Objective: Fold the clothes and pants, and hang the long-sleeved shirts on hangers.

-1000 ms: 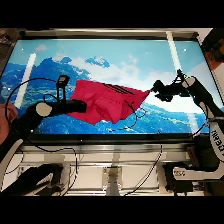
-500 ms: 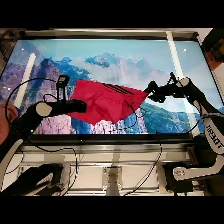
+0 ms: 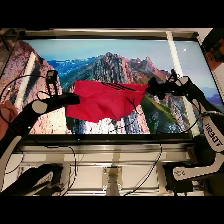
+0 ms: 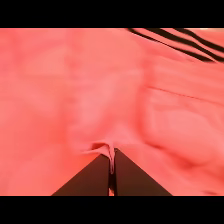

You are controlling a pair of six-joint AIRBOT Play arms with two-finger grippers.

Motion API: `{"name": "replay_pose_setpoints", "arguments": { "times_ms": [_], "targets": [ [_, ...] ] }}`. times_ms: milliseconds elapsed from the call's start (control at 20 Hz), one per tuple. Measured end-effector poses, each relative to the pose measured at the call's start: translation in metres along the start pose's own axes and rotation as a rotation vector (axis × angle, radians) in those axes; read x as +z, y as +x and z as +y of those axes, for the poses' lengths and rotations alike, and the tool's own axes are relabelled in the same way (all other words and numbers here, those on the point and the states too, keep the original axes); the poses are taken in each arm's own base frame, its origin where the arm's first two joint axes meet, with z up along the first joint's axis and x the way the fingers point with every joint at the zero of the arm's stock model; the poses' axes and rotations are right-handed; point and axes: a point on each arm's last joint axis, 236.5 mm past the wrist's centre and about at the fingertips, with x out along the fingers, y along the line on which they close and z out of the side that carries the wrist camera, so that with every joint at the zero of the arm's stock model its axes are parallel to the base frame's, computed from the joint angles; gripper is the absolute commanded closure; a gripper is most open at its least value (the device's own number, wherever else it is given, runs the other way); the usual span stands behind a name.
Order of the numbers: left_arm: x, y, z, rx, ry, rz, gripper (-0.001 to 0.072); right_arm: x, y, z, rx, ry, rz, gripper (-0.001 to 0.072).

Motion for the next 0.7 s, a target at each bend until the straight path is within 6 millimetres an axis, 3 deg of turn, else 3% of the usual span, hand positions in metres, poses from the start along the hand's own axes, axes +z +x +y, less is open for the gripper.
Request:
{"name": "replay_pose_setpoints", "arguments": {
  "times_ms": [150, 200, 300, 400, 450, 500, 550, 600, 700],
  "targets": [
    [-0.005, 0.002, 0.033, 0.053, -0.073, 0.022, 0.0702, 0.018, -0.009, -0.003, 0.007, 0.015, -0.039, 0.0697],
    [-0.010, 0.004, 0.039, 0.060, -0.088, 0.042, 0.0702, 0.023, -0.011, -0.005, 0.006, 0.017, -0.051, 0.0661],
    [-0.020, 0.009, 0.044, 0.062, -0.107, 0.080, 0.0701, 0.028, -0.012, -0.004, 0.007, 0.007, -0.066, 0.0265],
    [-0.028, 0.014, 0.043, 0.056, -0.110, 0.108, 0.0699, 0.026, -0.013, -0.001, 0.012, -0.010, -0.059, 0.0260],
    [-0.031, 0.015, 0.041, 0.051, -0.109, 0.119, 0.0652, 0.024, -0.013, 0.004, 0.018, -0.032, -0.049, 0.0261],
    [-0.034, 0.017, 0.039, 0.047, -0.107, 0.129, 0.0441, 0.022, -0.014, 0.010, 0.024, -0.060, -0.039, 0.0261],
    [-0.035, 0.017, 0.038, 0.045, -0.108, 0.134, 0.0151, 0.018, -0.015, 0.020, 0.035, -0.098, -0.024, 0.0261],
    [-0.036, 0.018, 0.038, 0.044, -0.108, 0.136, 0.0101, 0.014, -0.017, 0.031, 0.047, -0.136, -0.010, 0.0261],
    [-0.033, 0.019, 0.040, 0.051, -0.110, 0.124, 0.0101, 0.004, -0.020, 0.063, 0.084, -0.230, 0.007, 0.0261]
  ]
}}
